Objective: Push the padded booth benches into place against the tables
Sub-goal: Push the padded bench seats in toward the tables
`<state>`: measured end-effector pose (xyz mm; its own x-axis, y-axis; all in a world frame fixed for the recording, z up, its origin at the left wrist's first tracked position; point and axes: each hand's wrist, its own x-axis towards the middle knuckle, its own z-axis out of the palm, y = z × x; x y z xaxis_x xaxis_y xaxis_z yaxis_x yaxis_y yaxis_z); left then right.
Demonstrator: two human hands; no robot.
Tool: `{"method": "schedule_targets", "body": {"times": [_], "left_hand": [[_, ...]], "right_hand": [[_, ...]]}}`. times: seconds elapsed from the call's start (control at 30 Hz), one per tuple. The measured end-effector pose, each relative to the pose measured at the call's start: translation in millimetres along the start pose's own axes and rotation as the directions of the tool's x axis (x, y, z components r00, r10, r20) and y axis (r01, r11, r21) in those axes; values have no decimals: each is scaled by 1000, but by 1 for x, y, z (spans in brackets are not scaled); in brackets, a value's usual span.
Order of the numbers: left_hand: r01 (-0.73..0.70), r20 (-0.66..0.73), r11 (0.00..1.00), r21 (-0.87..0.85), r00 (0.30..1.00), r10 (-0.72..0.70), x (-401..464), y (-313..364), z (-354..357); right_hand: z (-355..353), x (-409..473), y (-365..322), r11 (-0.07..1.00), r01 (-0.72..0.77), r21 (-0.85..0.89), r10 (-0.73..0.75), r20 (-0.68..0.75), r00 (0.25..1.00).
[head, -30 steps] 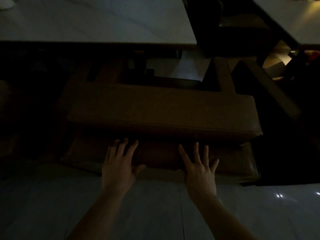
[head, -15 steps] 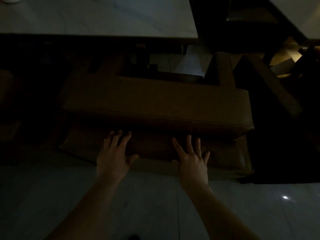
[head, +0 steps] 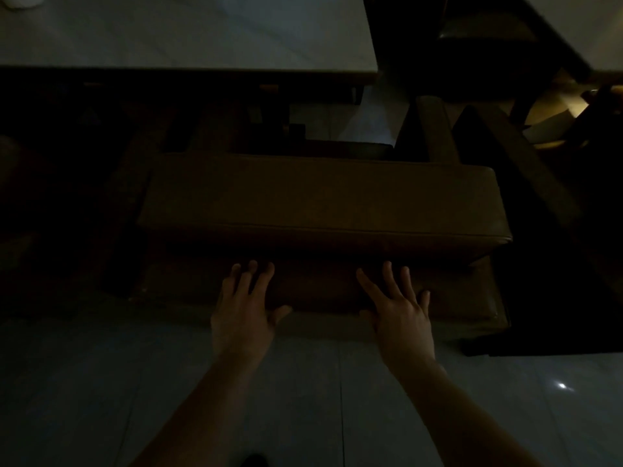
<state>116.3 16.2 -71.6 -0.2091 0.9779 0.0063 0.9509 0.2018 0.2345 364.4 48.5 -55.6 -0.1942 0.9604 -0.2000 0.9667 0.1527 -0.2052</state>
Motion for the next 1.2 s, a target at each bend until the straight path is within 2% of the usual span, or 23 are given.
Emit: {"method": "schedule_targets", "body": {"times": [0.33,0.47,0.67,0.77,0.83,0.97,1.2], "left_hand": [[52,96,998,-22,994,-50,2,16,-7],[32,82,999,-28,996,-30,1,14,-8],[28,165,999,-35,986,-22,6,14,-16],[24,245,1000,11,969,-26,7,19,-28],[9,246,998,62,969,-24,6,28,-37],[-91,190,995,28,978,84,-1,69,-56],[-227,270,973,-35,936,228,-17,189,-84]], "right_hand": [[-4,-1,6,1000,-6,-9,6,9,1000],[-3,0,4,999,-9,-36,10,31,999],[-19,1,4,999,3,-45,2,120,993],[-39,-1,8,1000,1,-6,0,202,979],[-52,-8,13,997,-59,44,51,176,983],[-71,-33,42,986,-165,24,161,133,978],[-139,-74,127,975,-211,75,209,34,977]]}}
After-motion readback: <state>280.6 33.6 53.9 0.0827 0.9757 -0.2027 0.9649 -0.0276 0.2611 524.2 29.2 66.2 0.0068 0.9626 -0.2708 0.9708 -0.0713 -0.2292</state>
